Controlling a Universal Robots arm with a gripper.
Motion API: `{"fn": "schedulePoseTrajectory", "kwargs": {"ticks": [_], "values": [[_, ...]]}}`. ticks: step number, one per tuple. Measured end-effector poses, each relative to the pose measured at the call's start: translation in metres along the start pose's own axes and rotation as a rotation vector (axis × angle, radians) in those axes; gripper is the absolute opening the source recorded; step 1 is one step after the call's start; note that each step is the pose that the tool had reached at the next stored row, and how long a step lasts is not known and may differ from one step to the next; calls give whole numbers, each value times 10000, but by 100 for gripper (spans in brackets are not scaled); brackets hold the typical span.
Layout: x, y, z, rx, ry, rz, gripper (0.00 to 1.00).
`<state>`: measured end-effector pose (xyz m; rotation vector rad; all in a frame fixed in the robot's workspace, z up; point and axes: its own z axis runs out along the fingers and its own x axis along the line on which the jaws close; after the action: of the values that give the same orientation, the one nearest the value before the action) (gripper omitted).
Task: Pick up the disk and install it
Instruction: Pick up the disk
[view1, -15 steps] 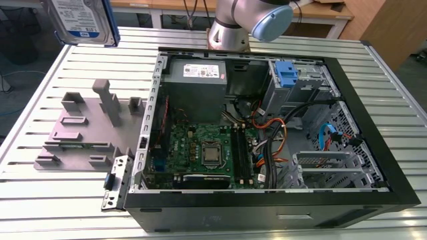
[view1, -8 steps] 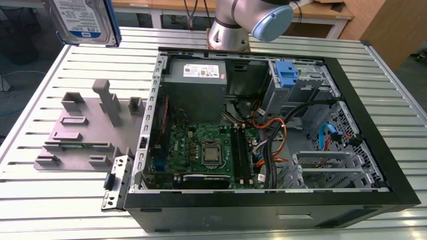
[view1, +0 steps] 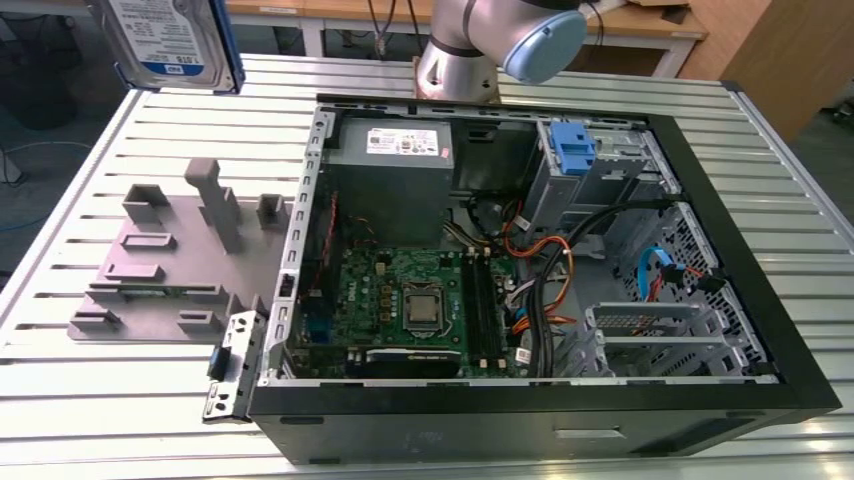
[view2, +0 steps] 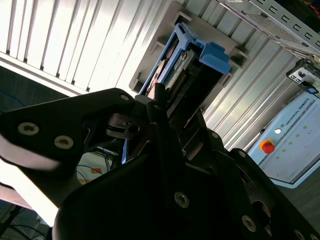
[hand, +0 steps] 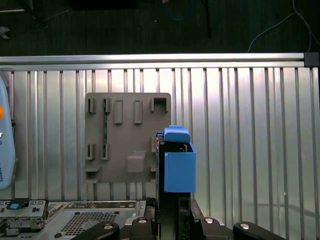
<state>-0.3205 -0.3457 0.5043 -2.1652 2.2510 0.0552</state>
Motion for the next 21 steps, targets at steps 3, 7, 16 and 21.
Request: {"fn": "schedulePoseTrajectory", "kwargs": {"ticks": [3,7,16,21], "values": [[0,-5,0,0,0,0,35],[0,-11,0,0,-7,0,35],[-2,-47,0,0,-8,0,35],[-4,-91,1,0,-9,0,35]]}}
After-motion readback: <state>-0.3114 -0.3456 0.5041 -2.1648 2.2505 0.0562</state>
